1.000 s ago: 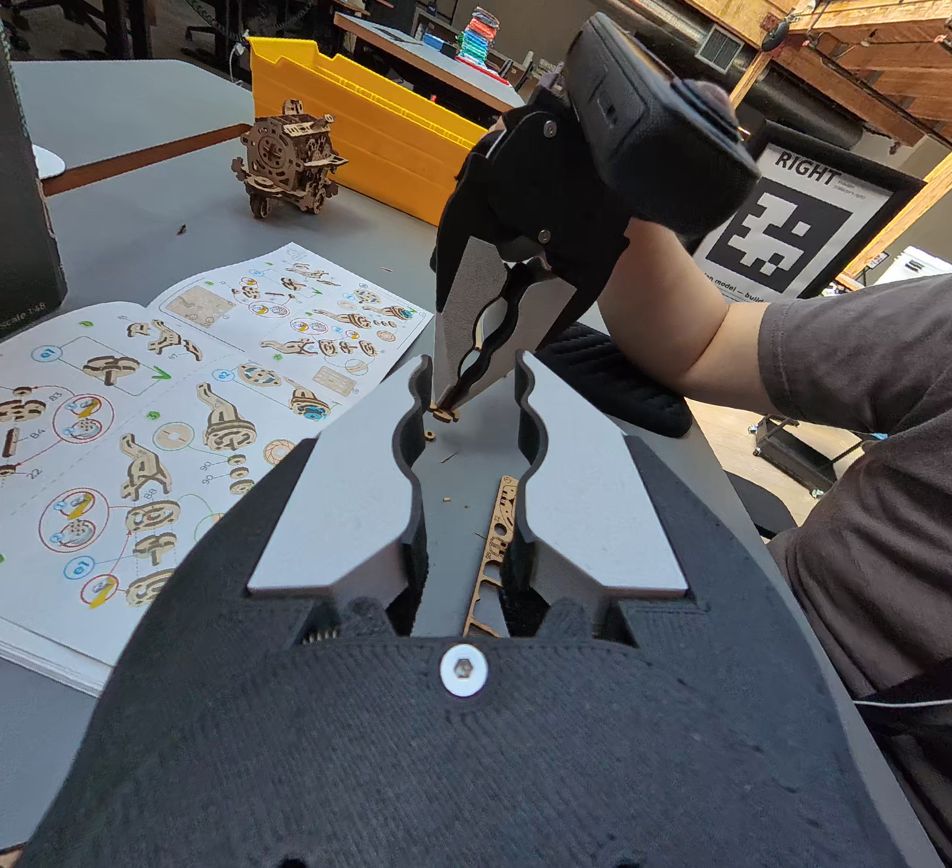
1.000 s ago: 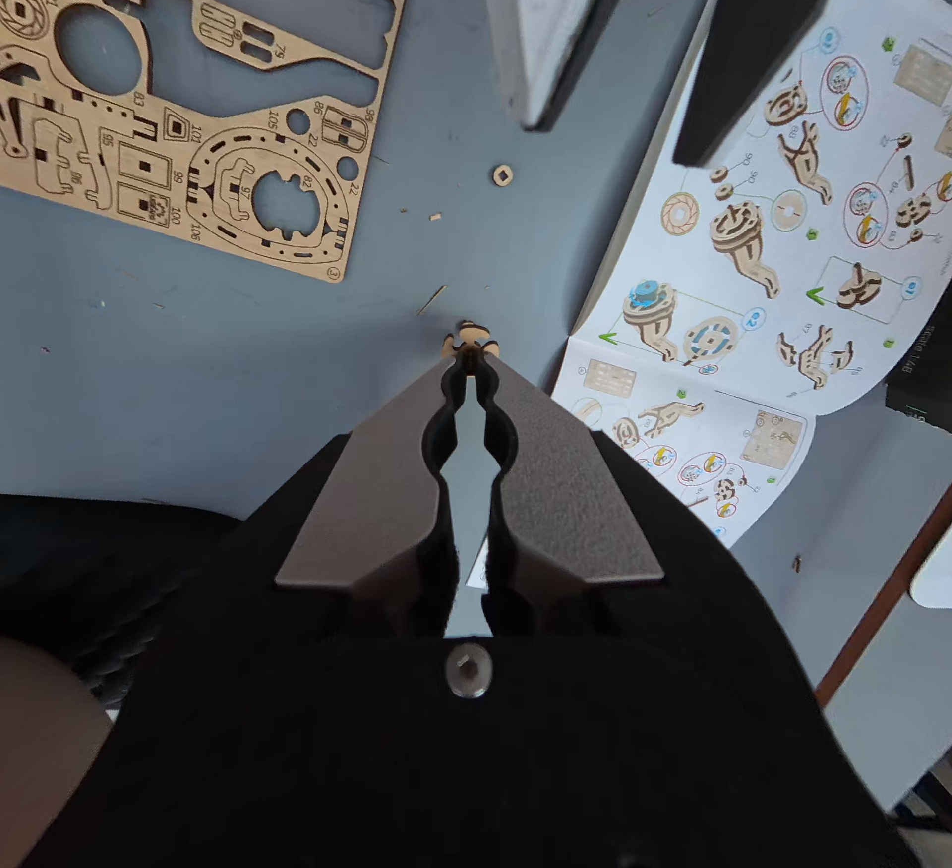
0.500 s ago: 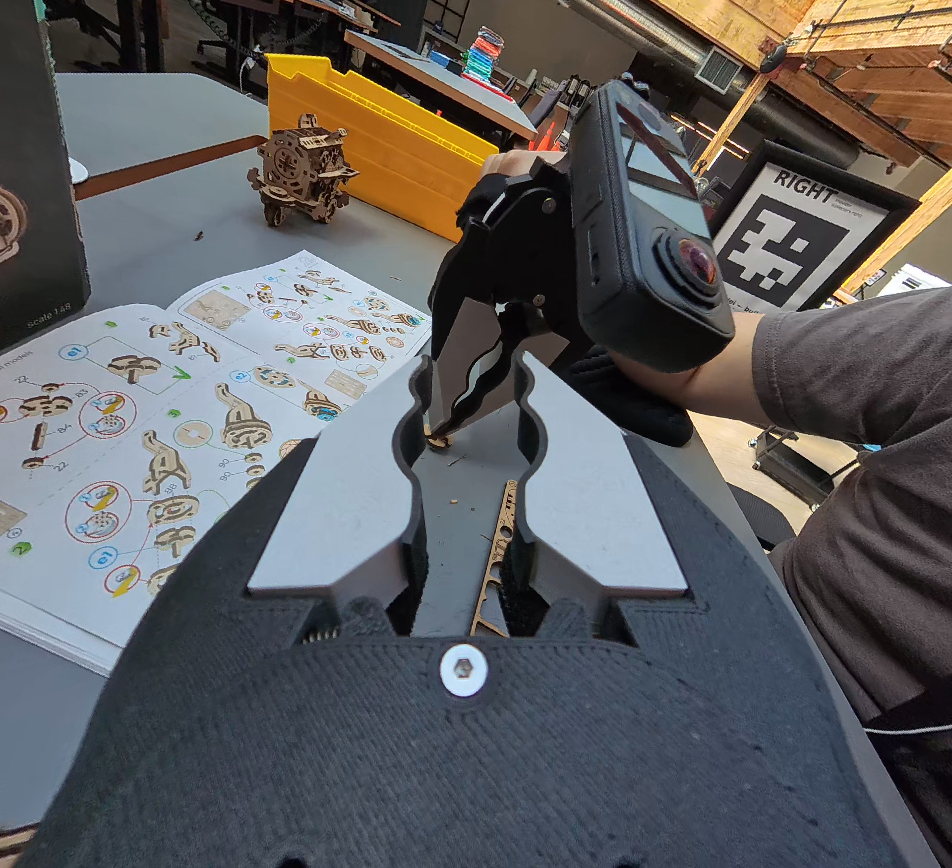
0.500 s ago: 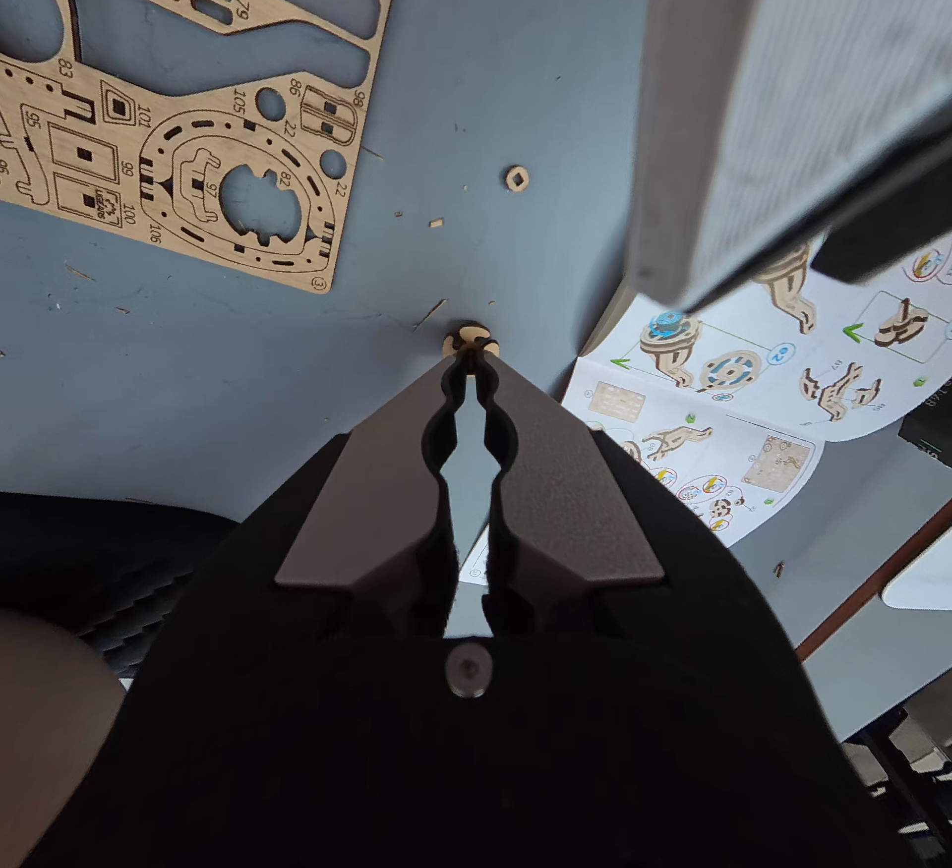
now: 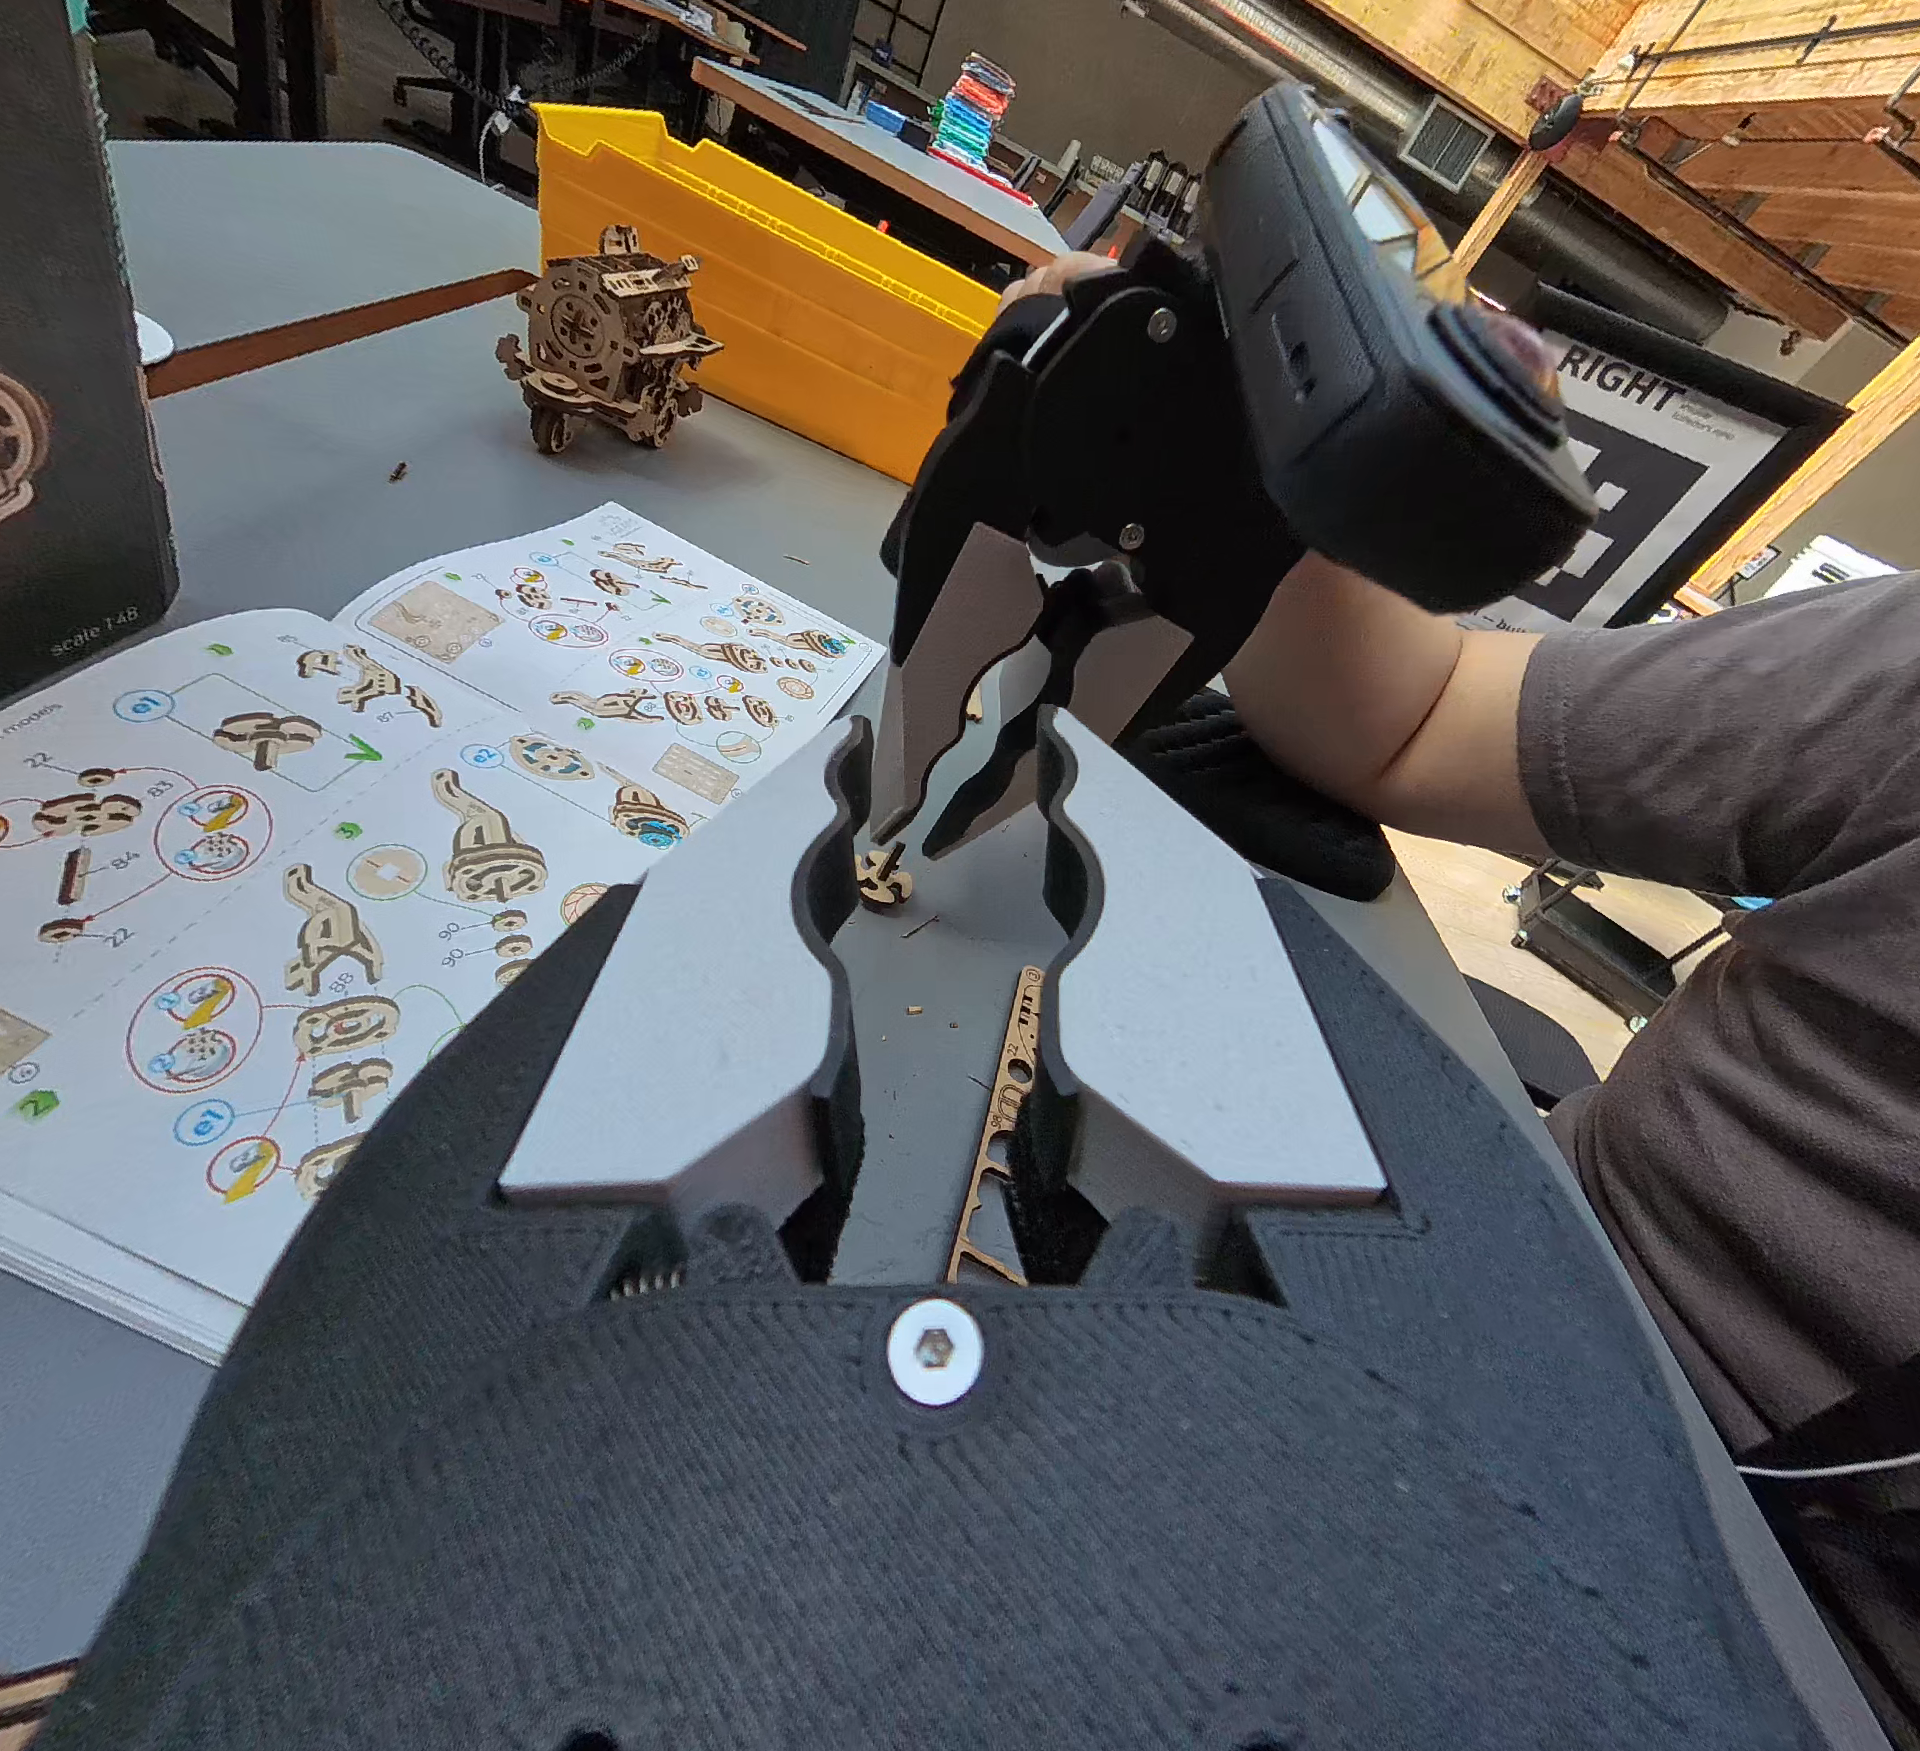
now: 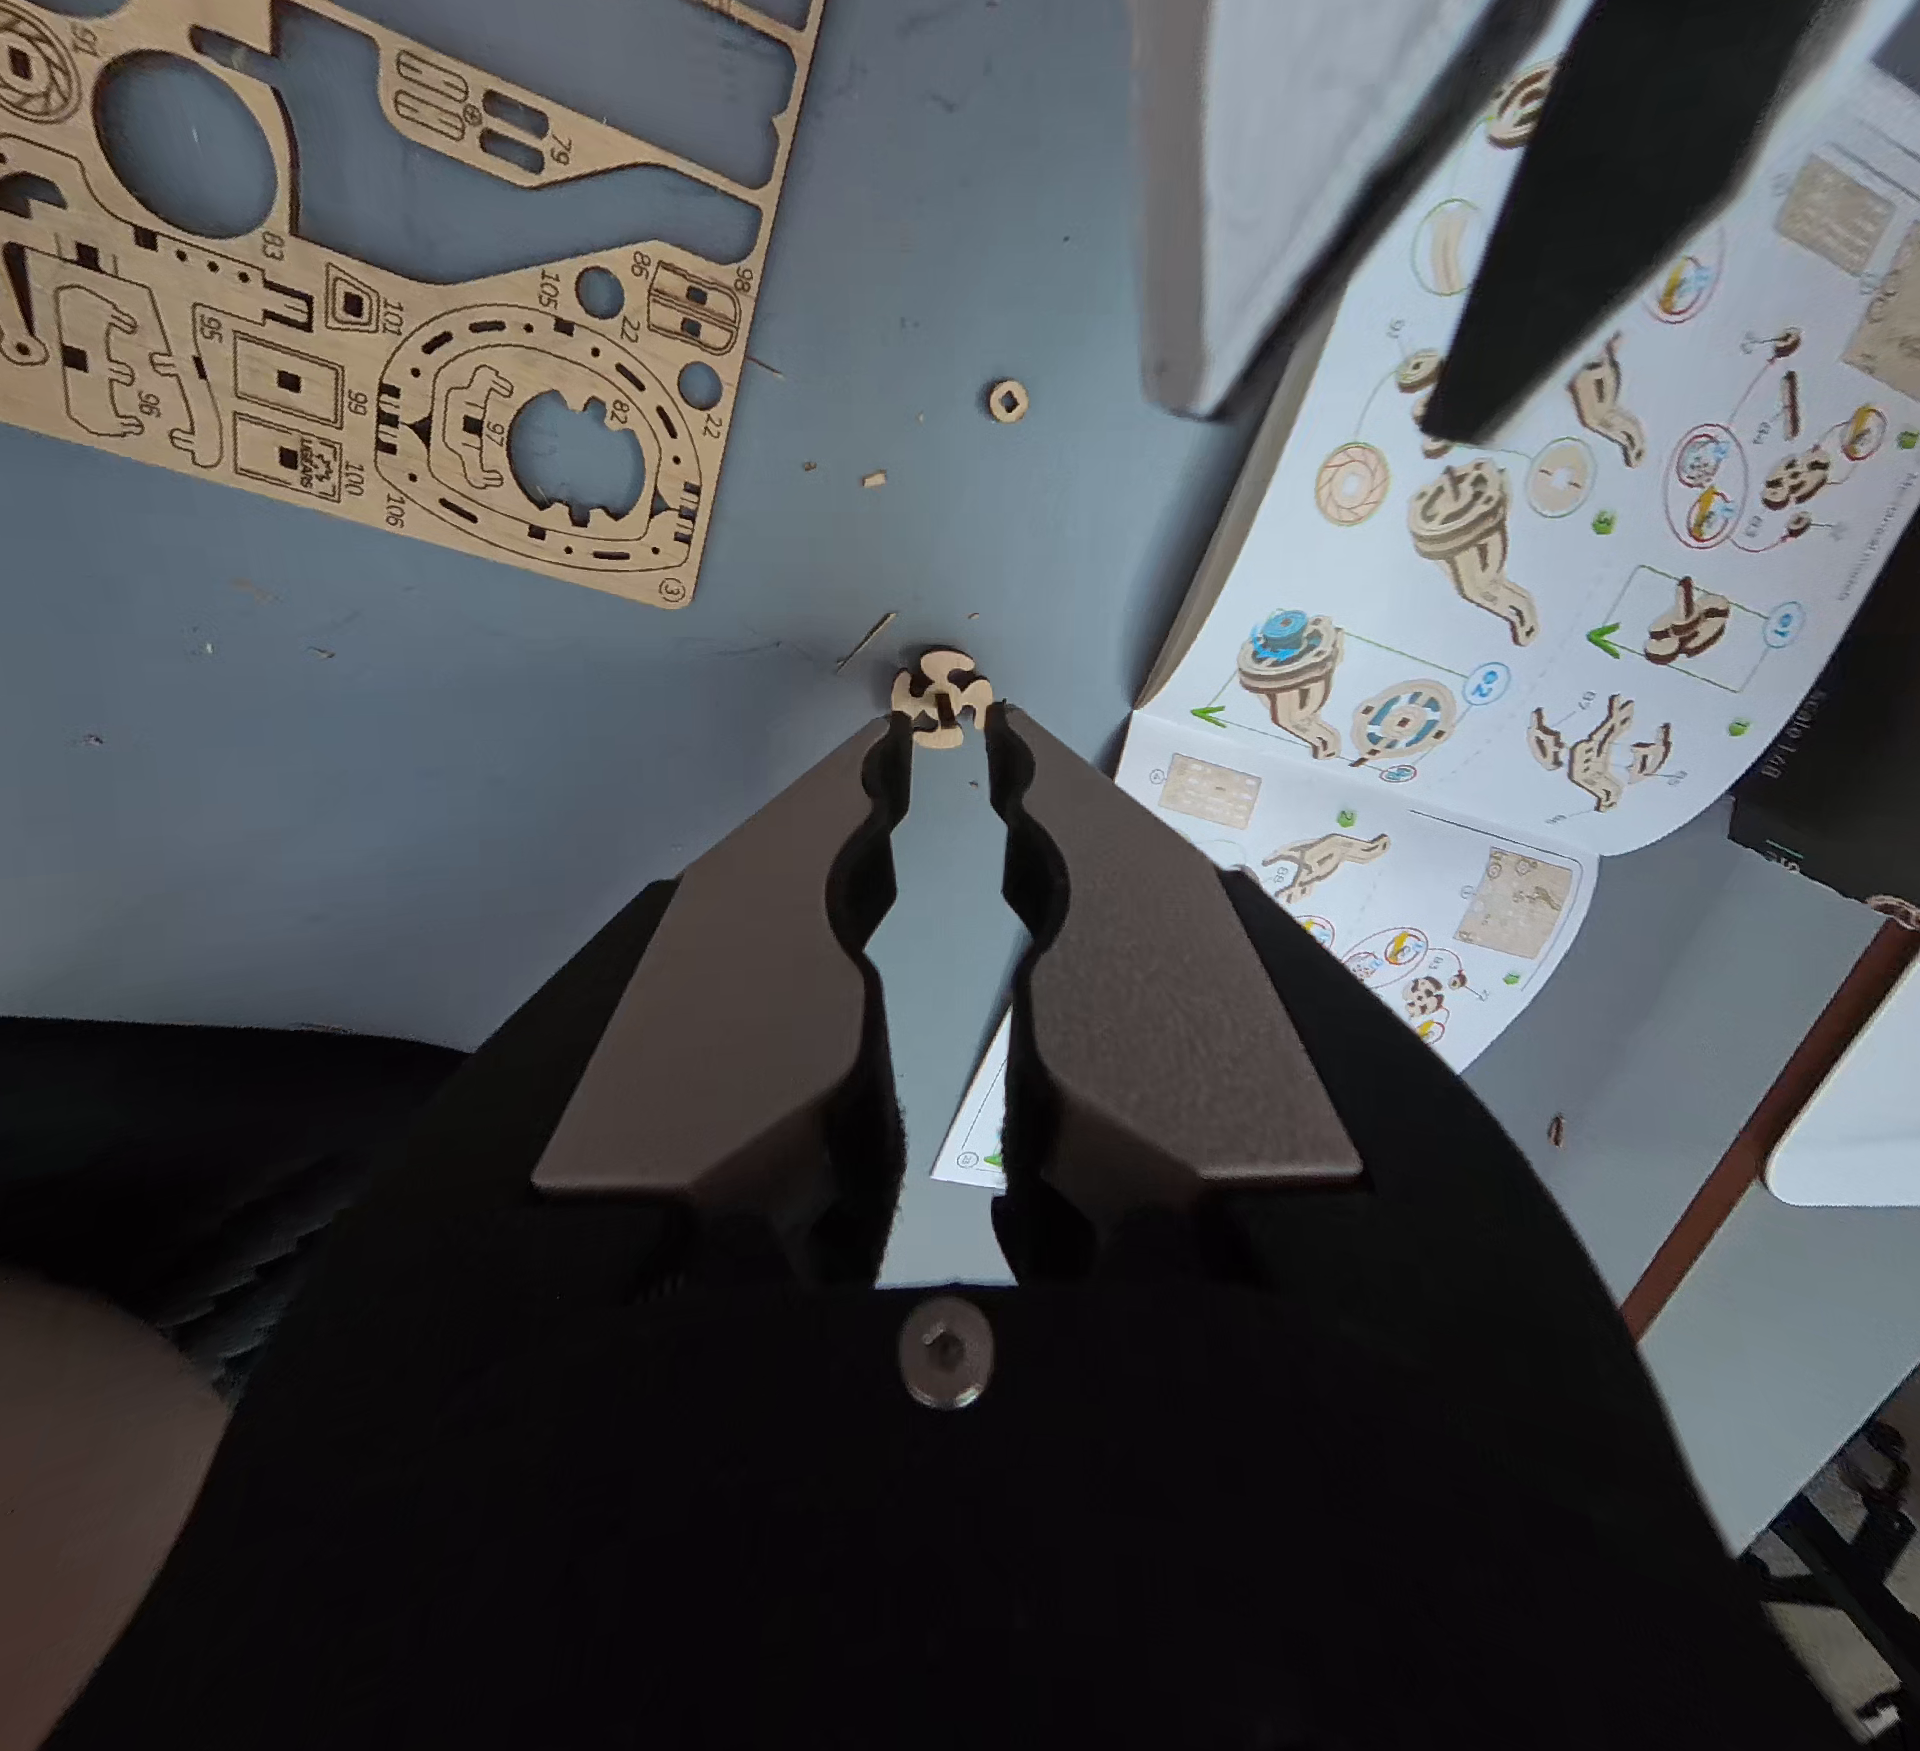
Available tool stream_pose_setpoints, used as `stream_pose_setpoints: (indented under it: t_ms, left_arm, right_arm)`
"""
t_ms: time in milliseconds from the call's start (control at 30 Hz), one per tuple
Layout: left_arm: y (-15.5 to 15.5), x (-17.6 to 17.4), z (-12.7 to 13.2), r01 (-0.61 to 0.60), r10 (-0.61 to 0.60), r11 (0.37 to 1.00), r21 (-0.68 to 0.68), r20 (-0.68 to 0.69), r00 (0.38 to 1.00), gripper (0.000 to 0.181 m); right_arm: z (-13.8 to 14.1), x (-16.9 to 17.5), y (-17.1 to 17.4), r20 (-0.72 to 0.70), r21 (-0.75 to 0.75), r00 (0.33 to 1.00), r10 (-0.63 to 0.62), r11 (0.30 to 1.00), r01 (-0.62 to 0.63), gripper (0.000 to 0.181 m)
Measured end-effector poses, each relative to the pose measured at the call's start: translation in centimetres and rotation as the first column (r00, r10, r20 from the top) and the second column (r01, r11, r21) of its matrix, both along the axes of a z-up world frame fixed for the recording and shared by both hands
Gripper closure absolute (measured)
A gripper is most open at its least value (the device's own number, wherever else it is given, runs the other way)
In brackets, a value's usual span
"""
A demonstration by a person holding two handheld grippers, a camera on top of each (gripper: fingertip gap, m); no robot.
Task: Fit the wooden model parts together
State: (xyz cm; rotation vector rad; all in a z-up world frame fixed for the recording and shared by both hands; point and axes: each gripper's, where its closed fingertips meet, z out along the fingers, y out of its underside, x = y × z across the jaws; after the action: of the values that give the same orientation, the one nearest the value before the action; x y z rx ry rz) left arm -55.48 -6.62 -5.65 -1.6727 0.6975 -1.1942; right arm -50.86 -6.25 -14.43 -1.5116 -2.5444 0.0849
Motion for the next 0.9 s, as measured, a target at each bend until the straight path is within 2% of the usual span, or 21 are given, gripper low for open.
stream_pose_setpoints:
  t_ms: [100,167,233,367,533,667,767,900]
  left_arm:
    - [0.0,-0.1,0.0,-0.001,0.001,1.0,-0.001,0.004,1.0,0.152]
    - [0.0,0.0,0.1,0.002,-0.002,1.0,-0.001,0.009,1.0,0.152]
    - [0.1,0.0,0.1,0.004,-0.004,1.0,-0.003,0.012,1.0,0.152]
    - [0.0,0.4,-0.5,0.017,-0.017,1.0,-0.018,0.0,1.0,0.152]
    - [-0.1,0.6,-0.6,0.022,-0.023,1.0,-0.01,-0.014,1.0,0.152]
    - [0.0,0.4,-0.5,0.019,-0.019,1.0,-0.015,-0.004,1.0,0.152]
    - [0.1,0.3,-0.5,0.019,-0.019,1.0,-0.015,-0.003,1.0,0.152]
    - [0.1,0.3,-0.5,0.019,-0.019,1.0,-0.015,-0.003,1.0,0.152]
  right_arm:
    - [2.1,-1.1,0.5,-0.244,-0.003,0.968,-0.052,0.999,0.053,0.166]
    - [2.5,-1.3,-0.1,-0.421,-0.09,0.9,-0.112,0.993,0.081,0.165]
    - [2.0,-0.5,-0.1,-0.524,-0.099,0.845,-0.109,0.993,0.067,0.166]
    - [0.2,0.9,1.2,-0.456,-0.05,0.883,-0.108,0.994,0.096,0.166]
    - [-0.5,0.8,0.7,-0.313,-0.028,0.949,-0.039,0.999,0.031,0.168]
    - [0.4,0.0,0.2,-0.253,-0.078,0.967,-0.041,0.997,0.022,0.167]
    - [-0.1,0.1,0.3,-0.179,-0.066,0.983,-0.046,0.997,0.034,0.166]
    - [-0.8,-0.1,0.1,-0.148,-0.074,0.988,-0.053,0.996,0.042,0.17]
